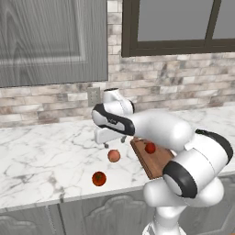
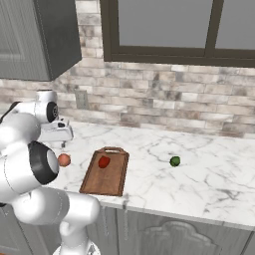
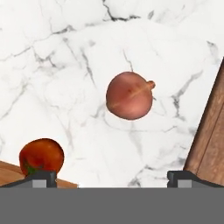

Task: Place the avocado, onion, tomato, and bell pepper on the cutting board.

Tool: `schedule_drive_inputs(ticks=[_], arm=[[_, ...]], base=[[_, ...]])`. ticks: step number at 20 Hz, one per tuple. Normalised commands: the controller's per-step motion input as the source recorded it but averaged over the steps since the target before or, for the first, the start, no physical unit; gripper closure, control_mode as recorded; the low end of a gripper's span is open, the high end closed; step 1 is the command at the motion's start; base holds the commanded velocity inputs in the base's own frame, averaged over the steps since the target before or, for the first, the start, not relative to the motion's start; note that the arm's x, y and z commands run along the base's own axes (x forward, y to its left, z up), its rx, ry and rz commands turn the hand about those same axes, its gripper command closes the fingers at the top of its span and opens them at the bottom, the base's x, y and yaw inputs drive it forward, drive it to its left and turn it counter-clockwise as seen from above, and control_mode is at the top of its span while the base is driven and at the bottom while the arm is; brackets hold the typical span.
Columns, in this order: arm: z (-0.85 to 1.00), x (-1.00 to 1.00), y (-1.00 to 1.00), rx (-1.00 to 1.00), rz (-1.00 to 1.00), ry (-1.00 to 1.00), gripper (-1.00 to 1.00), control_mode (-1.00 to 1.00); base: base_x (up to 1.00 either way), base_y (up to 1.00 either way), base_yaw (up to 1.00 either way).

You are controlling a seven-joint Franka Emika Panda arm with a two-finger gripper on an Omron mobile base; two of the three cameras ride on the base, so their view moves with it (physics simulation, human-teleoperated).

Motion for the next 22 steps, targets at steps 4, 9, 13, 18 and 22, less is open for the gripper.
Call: schedule_drive_inputs(ticks=[4,9,13,18,22], arm=[[-0.12,0.32,0.02,0.00,0.00,0.00,-1.00,-1.00],[-0.20,0.24,0.00,0.00,0.00,0.00,-1.00,-1.00],[-0.23,0.16,0.03,-0.01,0.00,0.00,-1.00,-1.00],[-0.29,0.28,0.10,-0.02,0.00,0.00,-1.00,-1.00],[-0.21,0.17,0.08,-0.01,0.00,0.00,-1.00,-1.00]], base=[[0.00,0.00,0.00],[0.00,0.00,0.00],[0.00,0.00,0.00],[0.00,0.00,0.00],[0.00,0.00,0.00]])
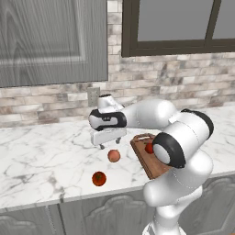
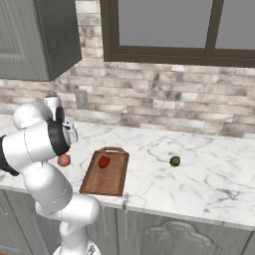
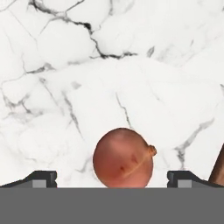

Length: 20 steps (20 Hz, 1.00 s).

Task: Place the avocado, onion, tomato, and bell pepper on the cutting board.

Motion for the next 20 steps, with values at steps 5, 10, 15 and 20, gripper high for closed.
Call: schedule_drive_inputs(ticks=[5,10,15,20], arm=[[-0.16,0.08,0.04,-0.01,0.00,0.00,-1.00,-1.00],[-0.03,-0.02,0.00,0.00,0.00,0.00,-1.00,-1.00],[-0.09,-0.09,0.00,0.00,0.00,0.00,-1.00,-1.00],[-0.12,-0.15,0.00,0.00,0.00,0.00,-1.00,-1.00]], base=[[0.00,0.00,0.00],[0.00,0.00,0.00],[0.00,0.00,0.00],[0.00,0.00,0.00]])
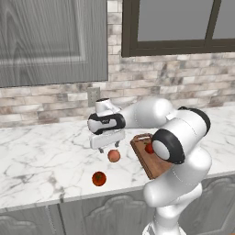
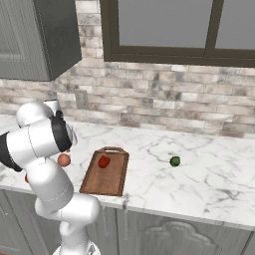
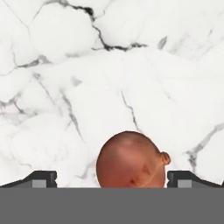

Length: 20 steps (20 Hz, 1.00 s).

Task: Place the avocado, onion, tomato, and bell pepper on the cutting board.

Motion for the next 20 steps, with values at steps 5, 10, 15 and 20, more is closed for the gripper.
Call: schedule_drive_inputs(ticks=[5,10,15,20], arm=[[-0.08,-0.04,-0.05,0.00,0.00,0.00,-1.00,-1.00],[-0.10,-0.02,-0.18,0.00,0.00,0.00,-1.00,-1.00],[-0.15,-0.05,-0.10,0.00,0.00,0.00,-1.00,-1.00],[-0.16,-0.03,0.00,0.00,0.00,0.00,-1.00,-1.00]], base=[[0.00,0.00,0.00],[0.00,0.00,0.00],[0.00,0.00,0.00],[0.00,0.00,0.00]])
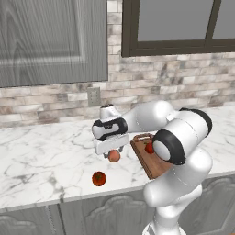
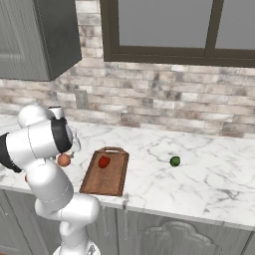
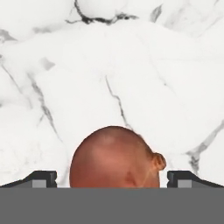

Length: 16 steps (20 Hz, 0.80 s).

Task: Place the avocado, onion, tomato, and bell pepper on the cutting board.

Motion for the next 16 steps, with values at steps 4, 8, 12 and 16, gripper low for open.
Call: schedule_drive_inputs(ticks=[4,8,12,16], arm=[[-0.19,-0.02,0.00,0.00,0.00,0.00,-1.00,-1.00],[-0.21,-0.36,0.00,0.00,0.00,-0.01,1.00,-1.00],[-0.11,-0.67,-0.04,0.00,0.00,-0.08,1.00,-1.00],[0.02,-0.53,-0.43,0.00,0.00,-0.11,1.00,-1.00]], base=[[0.00,0.00,0.00],[0.00,0.00,0.00],[0.00,0.00,0.00],[0.00,0.00,0.00]])
